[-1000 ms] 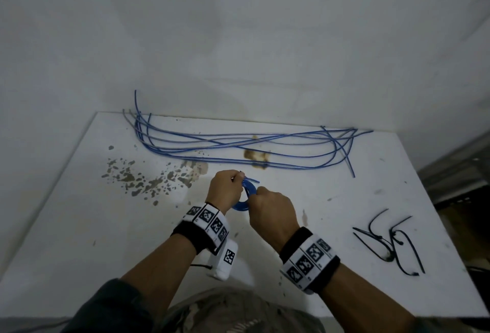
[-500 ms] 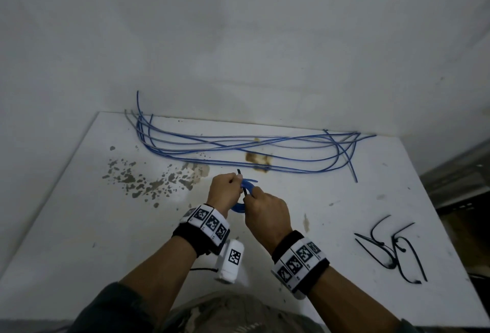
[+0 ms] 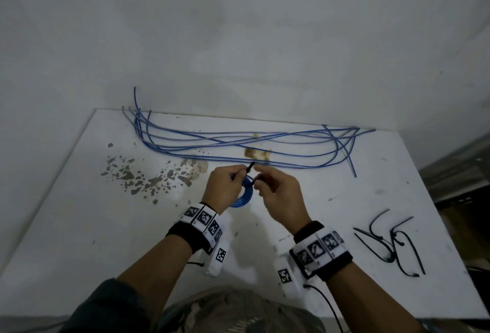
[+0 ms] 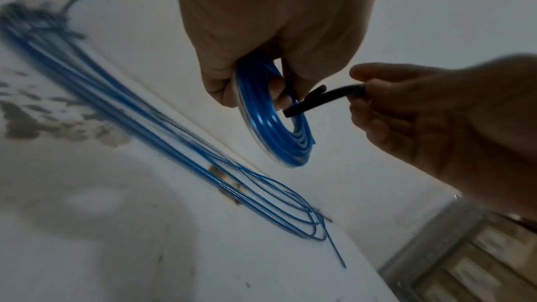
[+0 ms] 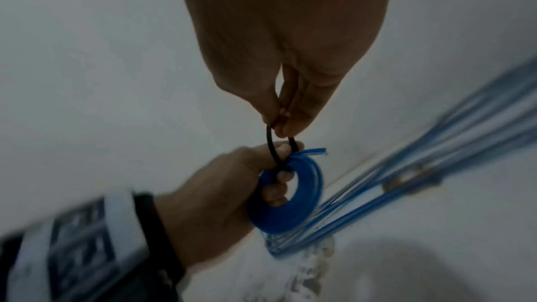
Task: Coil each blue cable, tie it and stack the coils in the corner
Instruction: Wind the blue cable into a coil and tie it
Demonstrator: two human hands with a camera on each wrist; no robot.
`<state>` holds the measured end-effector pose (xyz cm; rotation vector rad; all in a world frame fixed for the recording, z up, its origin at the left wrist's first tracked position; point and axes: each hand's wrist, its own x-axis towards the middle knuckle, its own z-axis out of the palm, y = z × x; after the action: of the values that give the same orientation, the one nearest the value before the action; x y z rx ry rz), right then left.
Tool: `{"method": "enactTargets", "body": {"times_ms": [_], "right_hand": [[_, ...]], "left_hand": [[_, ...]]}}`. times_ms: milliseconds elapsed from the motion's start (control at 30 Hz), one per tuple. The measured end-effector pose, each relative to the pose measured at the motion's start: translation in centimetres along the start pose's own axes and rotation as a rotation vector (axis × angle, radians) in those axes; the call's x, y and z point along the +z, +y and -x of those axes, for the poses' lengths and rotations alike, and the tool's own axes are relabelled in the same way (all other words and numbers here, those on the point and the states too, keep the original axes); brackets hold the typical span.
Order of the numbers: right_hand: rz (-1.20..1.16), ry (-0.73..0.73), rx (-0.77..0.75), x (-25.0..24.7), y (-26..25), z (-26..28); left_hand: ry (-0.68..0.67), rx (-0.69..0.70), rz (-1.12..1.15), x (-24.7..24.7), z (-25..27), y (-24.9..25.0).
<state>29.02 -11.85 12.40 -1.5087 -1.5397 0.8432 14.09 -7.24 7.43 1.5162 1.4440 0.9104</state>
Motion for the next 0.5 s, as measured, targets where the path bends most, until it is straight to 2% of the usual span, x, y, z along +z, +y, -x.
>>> {"method": "enactTargets", "body": {"times_ms": [100, 167, 333, 500], "right_hand": [[-0.477, 0.088, 0.362, -0.4, -0.6, -0.7], [-0.697, 0.112, 0.471, -0.3, -0.8, -0.9], [-0.781, 0.099, 0.472, -0.1, -0.7, -0.9], [-0.679, 0.134, 0.432, 0.0, -0.4, -0.6]], "left_hand": [[-0.030, 0.130, -0.068, 0.5, 0.3, 0.6], [-0.018, 0.161, -0.067, 0.7, 0.5, 1.3], [-0.034, 0.295, -0.169, 0.2, 0.4, 2.3], [-0.028, 0.339, -0.270, -0.1, 0.3, 2.1]]}}
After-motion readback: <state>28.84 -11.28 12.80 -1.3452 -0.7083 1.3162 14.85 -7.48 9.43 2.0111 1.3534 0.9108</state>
